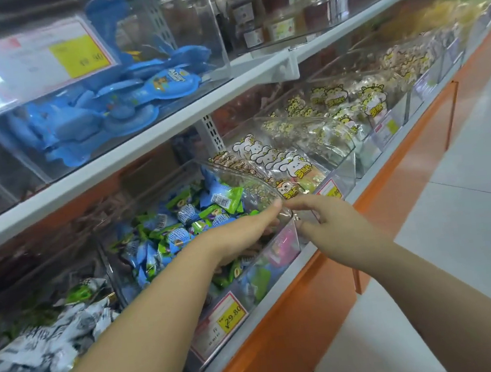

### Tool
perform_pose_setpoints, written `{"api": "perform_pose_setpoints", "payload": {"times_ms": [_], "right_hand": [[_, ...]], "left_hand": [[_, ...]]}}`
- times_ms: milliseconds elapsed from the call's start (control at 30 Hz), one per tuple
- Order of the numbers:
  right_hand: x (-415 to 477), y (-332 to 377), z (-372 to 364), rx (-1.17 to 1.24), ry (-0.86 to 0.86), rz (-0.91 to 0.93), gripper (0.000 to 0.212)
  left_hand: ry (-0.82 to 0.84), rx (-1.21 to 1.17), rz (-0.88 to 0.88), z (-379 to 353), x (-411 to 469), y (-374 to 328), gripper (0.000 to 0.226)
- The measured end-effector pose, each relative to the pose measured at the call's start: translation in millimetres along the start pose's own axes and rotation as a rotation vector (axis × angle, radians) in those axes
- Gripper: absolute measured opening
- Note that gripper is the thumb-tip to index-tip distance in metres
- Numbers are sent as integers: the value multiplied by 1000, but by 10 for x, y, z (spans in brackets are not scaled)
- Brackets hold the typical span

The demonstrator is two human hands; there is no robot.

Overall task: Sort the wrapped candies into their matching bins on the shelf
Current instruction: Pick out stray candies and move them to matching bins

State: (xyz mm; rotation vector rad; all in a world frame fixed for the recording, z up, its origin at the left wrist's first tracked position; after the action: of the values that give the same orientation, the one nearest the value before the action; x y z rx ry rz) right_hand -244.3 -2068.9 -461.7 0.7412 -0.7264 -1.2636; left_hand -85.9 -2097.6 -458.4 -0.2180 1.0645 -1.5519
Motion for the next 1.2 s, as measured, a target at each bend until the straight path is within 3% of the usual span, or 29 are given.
{"api": "perform_pose_setpoints", "payload": {"times_ms": [67,167,300,400,800,1200], "right_hand": [[7,6,-13,-4,-6,-3,40],[20,-3,-31,-48,-4,-3,42],[16,-5,-16,-62,26,-8,50],[20,-15,30,-19,48,-15,50],[9,5,63,-13,33,-14,46],[15,5,27,-32,17,-39,49]], "left_hand": [[70,26,-15,-19,-26,-44,96],[110,157,-93,-37,-66,-73,78],[83,231,-91,8,-50,23,103],[63,239,-78,10,-31,89,103],[39,318,-176,-22,-151,23,44],[13,305,-233,13,-204,44,39]]}}
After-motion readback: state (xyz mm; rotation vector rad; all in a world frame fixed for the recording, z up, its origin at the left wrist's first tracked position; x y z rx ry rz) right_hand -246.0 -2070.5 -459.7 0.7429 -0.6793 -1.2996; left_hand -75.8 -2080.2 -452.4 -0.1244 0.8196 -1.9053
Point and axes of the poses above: each hand's wrist, its own x-axis towards the middle knuckle, its own z-axis out of the back of the hand, y = z × x, the point moved 2 cm from there along x, towards the middle knuckle, and after that the axes turned 9 degrees about -z, right-handed, at the moved point
